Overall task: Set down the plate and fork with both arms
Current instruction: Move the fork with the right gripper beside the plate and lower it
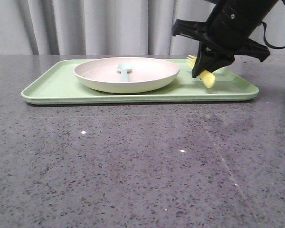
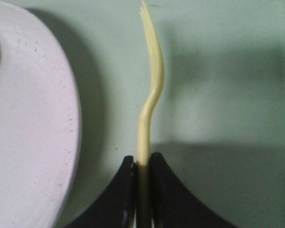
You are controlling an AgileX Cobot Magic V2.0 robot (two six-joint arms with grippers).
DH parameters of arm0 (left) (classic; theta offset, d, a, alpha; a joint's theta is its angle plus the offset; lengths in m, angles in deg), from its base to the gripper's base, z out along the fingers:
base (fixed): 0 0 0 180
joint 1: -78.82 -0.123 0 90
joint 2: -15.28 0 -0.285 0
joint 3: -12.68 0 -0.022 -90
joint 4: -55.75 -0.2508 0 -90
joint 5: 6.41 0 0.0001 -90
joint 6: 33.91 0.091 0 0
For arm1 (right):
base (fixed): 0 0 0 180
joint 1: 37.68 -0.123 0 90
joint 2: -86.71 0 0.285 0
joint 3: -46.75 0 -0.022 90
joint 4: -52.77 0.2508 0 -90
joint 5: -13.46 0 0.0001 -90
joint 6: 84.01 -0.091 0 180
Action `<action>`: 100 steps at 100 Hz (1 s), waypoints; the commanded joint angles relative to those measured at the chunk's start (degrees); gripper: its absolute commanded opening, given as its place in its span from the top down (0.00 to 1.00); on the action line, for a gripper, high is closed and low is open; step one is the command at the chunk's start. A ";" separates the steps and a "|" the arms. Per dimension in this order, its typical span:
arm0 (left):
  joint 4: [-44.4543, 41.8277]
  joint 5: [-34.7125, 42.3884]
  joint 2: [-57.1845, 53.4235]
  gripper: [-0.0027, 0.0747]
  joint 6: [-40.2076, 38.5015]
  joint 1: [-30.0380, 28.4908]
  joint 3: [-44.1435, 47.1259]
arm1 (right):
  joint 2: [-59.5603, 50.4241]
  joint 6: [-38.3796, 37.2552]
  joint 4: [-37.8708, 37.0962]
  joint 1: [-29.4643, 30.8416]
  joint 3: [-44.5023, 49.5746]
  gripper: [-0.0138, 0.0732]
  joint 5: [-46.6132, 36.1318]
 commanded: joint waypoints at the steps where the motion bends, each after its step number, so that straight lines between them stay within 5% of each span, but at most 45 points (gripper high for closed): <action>1: 1.53 3.92 0.12 0.49 -0.37 -0.03 -1.48 | -2.61 0.78 0.75 0.36 -0.65 0.97 -3.79; 59: 1.53 3.92 0.12 0.49 -0.37 -0.03 -1.48 | -2.50 0.73 1.08 0.36 -0.19 0.97 -4.41; 100: 1.53 3.92 0.12 0.49 -0.37 -0.03 -1.48 | -2.50 0.73 1.13 0.36 -0.19 0.76 -3.90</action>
